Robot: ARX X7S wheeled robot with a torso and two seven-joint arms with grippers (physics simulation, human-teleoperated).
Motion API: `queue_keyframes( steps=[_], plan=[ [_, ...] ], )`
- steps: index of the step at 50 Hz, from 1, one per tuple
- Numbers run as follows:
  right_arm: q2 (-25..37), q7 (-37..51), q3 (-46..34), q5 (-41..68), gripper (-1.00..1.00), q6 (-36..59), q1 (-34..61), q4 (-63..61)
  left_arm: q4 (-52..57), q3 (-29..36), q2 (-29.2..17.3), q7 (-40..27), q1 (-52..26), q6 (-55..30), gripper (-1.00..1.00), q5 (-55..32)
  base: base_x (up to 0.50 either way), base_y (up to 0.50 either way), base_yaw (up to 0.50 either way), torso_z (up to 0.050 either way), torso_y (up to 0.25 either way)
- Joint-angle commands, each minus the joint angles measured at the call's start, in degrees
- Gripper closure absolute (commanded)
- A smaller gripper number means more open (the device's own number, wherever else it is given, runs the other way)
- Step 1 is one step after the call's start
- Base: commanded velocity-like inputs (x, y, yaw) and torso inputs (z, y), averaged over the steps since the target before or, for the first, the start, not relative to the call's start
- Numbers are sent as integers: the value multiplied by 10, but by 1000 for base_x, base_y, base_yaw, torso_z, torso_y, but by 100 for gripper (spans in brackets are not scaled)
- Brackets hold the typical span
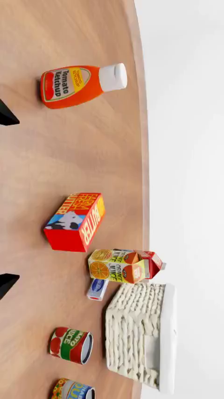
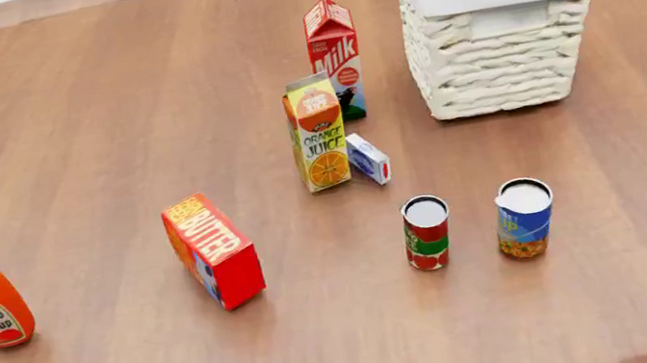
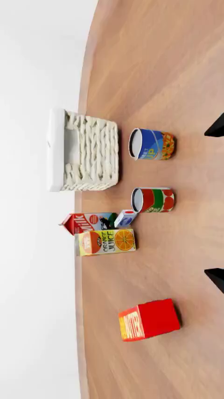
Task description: Pick up the tomato sauce, and put it in the basket.
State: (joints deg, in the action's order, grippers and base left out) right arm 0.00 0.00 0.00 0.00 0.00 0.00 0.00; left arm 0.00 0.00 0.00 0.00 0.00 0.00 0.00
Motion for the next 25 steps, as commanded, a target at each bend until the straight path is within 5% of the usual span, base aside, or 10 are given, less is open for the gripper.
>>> queue_keyframes(
  steps=[1,25],
  plan=[
    [9,10,-11,13,-100,7,-4,-20,15,9,-9,-10,4,-3,-100,-12,0,0,0,0,0],
    [50,62,-41,50,-100,64,-121,-410,449,49,-53,-63,122,-121,-100,19,0,0,0,0,0]
  ],
)
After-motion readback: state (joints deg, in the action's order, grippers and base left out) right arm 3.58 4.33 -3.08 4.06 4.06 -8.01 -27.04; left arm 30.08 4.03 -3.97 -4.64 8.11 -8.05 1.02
